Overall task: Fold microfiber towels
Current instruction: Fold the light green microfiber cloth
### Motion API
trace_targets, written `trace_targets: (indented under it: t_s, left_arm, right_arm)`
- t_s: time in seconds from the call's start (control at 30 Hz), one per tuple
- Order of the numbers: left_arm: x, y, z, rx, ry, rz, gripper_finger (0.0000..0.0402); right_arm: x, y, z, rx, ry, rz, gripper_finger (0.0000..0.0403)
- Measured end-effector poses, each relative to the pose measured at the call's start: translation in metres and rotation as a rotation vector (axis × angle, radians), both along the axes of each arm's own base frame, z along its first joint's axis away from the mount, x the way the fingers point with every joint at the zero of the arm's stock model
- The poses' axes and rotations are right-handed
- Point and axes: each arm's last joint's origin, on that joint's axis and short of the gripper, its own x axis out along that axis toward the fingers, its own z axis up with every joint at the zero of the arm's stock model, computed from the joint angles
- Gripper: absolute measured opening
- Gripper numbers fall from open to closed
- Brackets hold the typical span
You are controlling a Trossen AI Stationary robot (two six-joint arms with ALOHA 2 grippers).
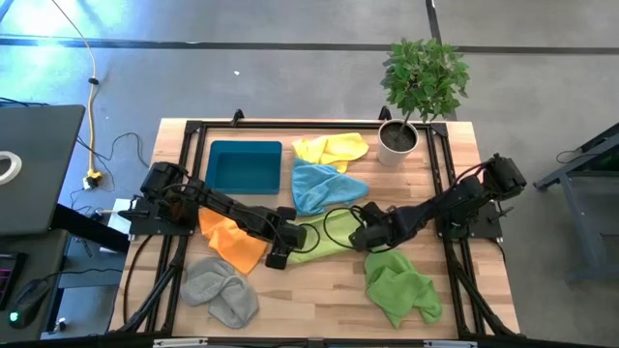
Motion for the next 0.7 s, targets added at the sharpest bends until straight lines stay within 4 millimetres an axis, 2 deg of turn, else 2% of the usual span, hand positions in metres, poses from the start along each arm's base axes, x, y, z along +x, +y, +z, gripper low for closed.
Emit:
trace_targets:
  t_s: [0.4, 0.7]
  left_arm:
    - [0.001, 0.004, 0.000, -0.001, 0.000, 0.012, 0.0117]
    - [0.001, 0.006, 0.000, -0.001, 0.000, 0.018, 0.0117]
  right_arm:
    - [-0.012, 0.000, -0.014, -0.008, -0.038, -0.113, 0.0199]
    - [-0.015, -0.001, -0.024, 0.004, -0.103, -0.114, 0.0199]
